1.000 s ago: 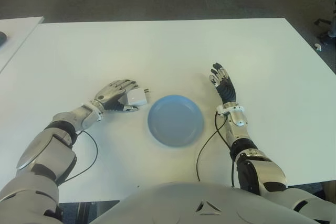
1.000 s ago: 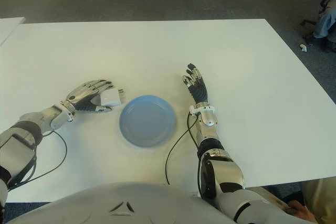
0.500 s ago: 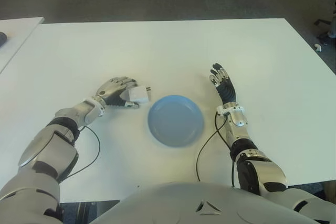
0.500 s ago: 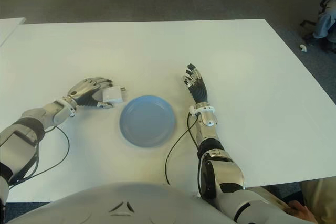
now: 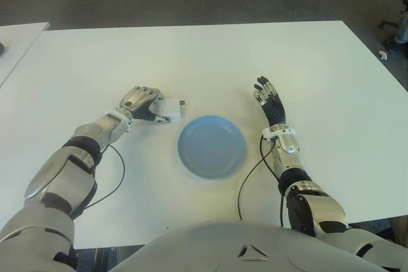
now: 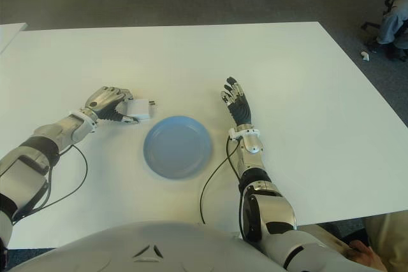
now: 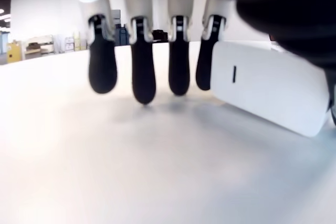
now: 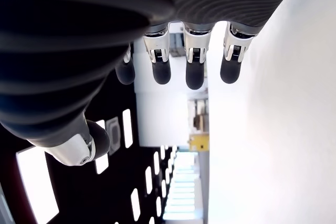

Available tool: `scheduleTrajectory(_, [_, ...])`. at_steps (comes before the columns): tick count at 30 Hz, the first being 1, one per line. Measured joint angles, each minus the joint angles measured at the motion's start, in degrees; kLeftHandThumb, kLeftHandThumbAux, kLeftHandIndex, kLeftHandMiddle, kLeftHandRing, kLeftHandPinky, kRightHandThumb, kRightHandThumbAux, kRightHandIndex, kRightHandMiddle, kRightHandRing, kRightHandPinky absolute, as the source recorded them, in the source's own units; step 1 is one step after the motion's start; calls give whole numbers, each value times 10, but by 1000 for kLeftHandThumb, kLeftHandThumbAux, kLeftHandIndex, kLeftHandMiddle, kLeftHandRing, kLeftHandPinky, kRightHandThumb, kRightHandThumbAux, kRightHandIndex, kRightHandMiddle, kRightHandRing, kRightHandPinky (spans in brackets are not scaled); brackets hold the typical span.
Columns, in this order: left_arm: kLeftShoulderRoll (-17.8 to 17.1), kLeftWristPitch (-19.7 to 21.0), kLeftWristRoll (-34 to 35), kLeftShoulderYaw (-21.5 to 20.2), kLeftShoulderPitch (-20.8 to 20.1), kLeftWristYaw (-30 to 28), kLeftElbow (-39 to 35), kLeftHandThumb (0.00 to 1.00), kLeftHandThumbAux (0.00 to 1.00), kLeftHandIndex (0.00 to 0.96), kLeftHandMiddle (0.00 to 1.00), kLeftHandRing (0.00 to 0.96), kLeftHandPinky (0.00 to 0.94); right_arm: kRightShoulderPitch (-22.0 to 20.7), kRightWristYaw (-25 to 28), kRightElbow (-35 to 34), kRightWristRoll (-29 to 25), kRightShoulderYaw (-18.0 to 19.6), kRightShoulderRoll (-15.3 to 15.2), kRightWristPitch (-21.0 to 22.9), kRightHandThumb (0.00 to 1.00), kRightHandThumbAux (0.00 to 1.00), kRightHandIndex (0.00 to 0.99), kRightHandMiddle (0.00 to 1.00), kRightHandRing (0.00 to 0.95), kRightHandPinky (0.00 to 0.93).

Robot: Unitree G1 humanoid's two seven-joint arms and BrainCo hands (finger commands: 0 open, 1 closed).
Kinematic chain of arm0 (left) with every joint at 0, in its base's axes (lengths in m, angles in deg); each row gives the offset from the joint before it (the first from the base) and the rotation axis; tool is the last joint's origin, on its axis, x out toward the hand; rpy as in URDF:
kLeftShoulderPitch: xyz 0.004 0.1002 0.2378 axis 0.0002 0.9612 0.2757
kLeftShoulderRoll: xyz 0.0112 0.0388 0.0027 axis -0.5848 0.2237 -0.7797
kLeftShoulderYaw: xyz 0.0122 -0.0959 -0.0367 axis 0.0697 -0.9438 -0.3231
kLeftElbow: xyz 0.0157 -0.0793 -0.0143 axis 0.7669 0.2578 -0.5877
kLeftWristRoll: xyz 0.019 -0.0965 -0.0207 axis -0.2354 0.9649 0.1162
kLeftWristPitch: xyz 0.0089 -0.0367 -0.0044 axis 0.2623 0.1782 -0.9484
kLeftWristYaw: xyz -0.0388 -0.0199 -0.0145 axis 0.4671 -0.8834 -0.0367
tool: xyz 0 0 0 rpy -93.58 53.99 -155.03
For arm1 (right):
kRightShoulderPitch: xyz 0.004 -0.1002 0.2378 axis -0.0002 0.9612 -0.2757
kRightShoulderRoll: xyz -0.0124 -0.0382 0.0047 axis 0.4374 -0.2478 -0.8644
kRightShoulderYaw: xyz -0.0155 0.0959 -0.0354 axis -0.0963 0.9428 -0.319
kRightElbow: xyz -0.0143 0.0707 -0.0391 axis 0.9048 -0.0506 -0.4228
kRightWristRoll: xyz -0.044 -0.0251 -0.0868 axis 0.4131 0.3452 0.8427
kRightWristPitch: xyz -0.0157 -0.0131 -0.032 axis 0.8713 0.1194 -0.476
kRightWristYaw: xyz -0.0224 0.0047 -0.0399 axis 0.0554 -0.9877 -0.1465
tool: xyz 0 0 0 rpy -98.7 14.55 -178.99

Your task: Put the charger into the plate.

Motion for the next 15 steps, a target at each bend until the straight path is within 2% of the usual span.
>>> scheduleTrajectory(3, [1, 26, 0, -2, 6, 6, -12, 693, 687, 449, 785, 779, 819, 0, -2, 0, 0, 0, 0, 0, 56, 565, 19, 95, 88, 88])
scheduleTrajectory(15, [-12, 70, 2, -25, 54, 24, -95, 730, 695, 444, 835, 827, 831, 0, -14, 0, 0, 1, 1, 0, 25, 558, 19, 104, 96, 89])
